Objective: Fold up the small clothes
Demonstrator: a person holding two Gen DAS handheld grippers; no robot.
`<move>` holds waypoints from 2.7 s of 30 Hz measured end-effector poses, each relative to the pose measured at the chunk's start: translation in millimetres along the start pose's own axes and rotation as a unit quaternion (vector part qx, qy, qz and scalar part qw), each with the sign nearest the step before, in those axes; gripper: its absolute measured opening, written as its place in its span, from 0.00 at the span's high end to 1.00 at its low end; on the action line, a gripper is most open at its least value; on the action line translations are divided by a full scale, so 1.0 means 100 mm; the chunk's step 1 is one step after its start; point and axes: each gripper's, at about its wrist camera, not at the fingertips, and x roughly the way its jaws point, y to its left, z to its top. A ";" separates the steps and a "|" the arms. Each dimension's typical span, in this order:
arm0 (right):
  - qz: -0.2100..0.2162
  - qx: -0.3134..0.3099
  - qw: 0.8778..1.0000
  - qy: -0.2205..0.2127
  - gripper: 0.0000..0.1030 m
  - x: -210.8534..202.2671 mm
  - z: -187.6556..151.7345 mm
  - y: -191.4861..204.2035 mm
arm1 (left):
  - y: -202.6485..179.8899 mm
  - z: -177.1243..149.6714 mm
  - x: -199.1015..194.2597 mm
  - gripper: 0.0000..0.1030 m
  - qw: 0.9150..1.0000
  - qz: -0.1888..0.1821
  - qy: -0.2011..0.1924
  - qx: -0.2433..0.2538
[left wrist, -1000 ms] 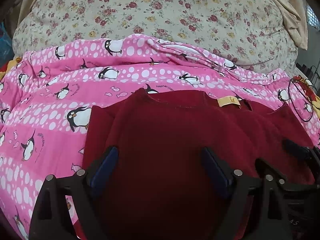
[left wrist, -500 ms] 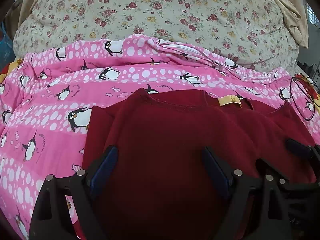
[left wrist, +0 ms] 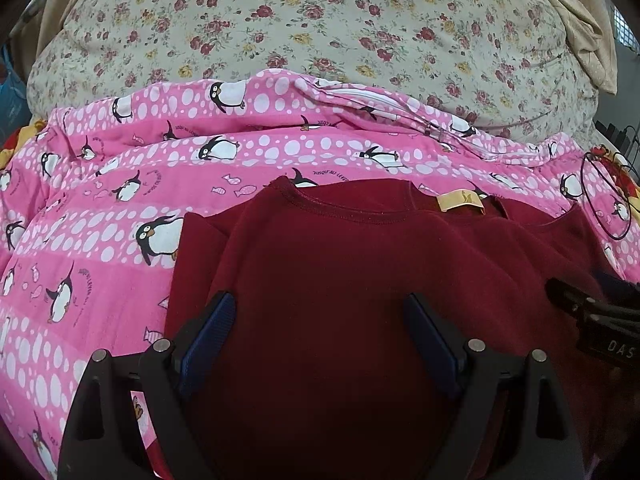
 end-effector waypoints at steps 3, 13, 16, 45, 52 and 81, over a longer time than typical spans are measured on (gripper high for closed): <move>-0.018 -0.023 0.999 -0.023 0.08 -0.10 0.04 0.09 | -0.01 0.00 0.00 0.35 1.000 0.000 0.000 -0.001; 0.010 -0.081 0.996 -0.029 0.06 -0.12 0.02 0.50 | -0.01 0.00 0.00 0.35 1.000 0.000 0.001 0.000; 0.011 -0.071 0.997 -0.031 0.01 -0.10 0.01 0.45 | -0.01 0.00 -0.01 0.35 1.000 0.001 -0.001 0.000; 0.026 -0.066 0.996 -0.052 0.01 -0.10 -0.10 0.39 | 0.85 -1.24 -0.86 0.28 0.943 -0.232 0.015 -0.237; 0.027 -0.066 0.996 -0.054 0.00 -0.10 -0.11 0.38 | 0.92 -1.08 -0.70 0.51 0.926 -0.247 0.006 -0.285; 0.230 -0.173 0.932 0.219 0.07 0.39 1.03 2.44 | 0.13 -0.91 -1.15 1.00 0.990 -0.039 -0.137 0.016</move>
